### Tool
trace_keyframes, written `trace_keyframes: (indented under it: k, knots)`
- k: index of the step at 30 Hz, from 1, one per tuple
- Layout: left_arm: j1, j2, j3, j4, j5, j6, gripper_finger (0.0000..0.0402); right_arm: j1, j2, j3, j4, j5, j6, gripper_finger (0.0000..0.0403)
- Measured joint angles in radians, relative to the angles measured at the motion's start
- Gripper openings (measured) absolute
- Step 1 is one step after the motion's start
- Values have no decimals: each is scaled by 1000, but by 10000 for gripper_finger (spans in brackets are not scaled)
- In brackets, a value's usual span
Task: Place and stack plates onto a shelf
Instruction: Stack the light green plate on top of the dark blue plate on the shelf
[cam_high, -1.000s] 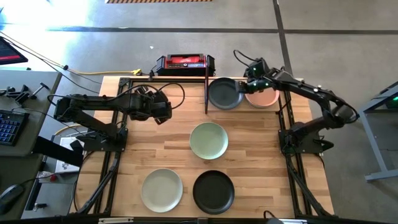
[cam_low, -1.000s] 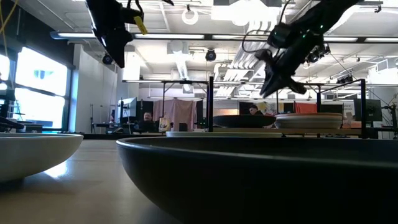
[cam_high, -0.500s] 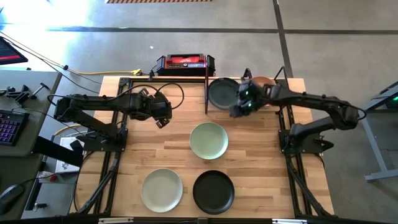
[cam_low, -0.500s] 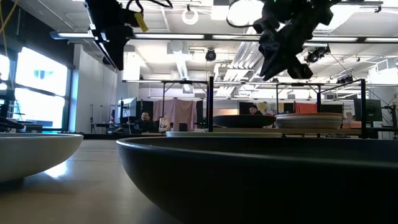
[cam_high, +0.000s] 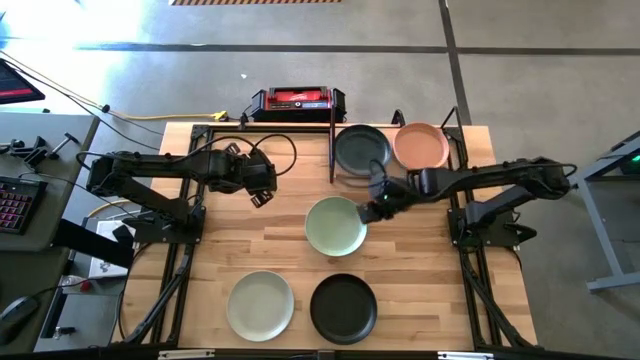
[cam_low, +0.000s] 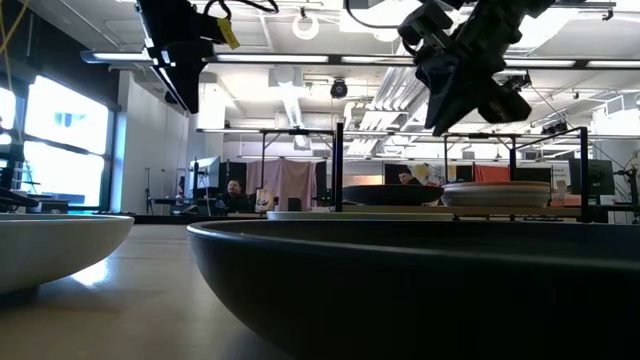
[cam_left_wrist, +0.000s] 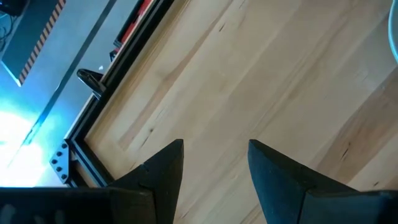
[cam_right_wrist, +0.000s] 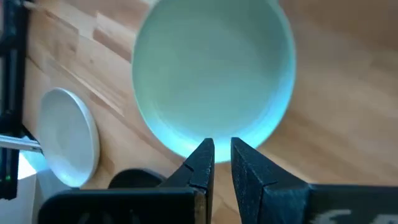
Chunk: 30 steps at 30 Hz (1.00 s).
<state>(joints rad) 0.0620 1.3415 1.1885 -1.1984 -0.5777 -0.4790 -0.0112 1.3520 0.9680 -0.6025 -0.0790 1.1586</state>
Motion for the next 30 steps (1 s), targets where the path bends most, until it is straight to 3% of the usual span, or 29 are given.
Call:
trace_keyframes:
  k: [10, 19, 25, 30]
  knots:
    - [0, 0, 0, 1, 0, 1, 170, 110, 147, 0, 39, 43, 147, 33]
    - [0, 0, 0, 1, -2, 11, 170, 127, 180, 0, 49, 9, 191, 52]
    - [0, 0, 0, 1, -2, 11, 170, 126, 181, 0, 18, 120, 229, 100]
    - [0, 0, 0, 1, -2, 11, 170, 115, 181, 0, -15, 194, 229, 112]
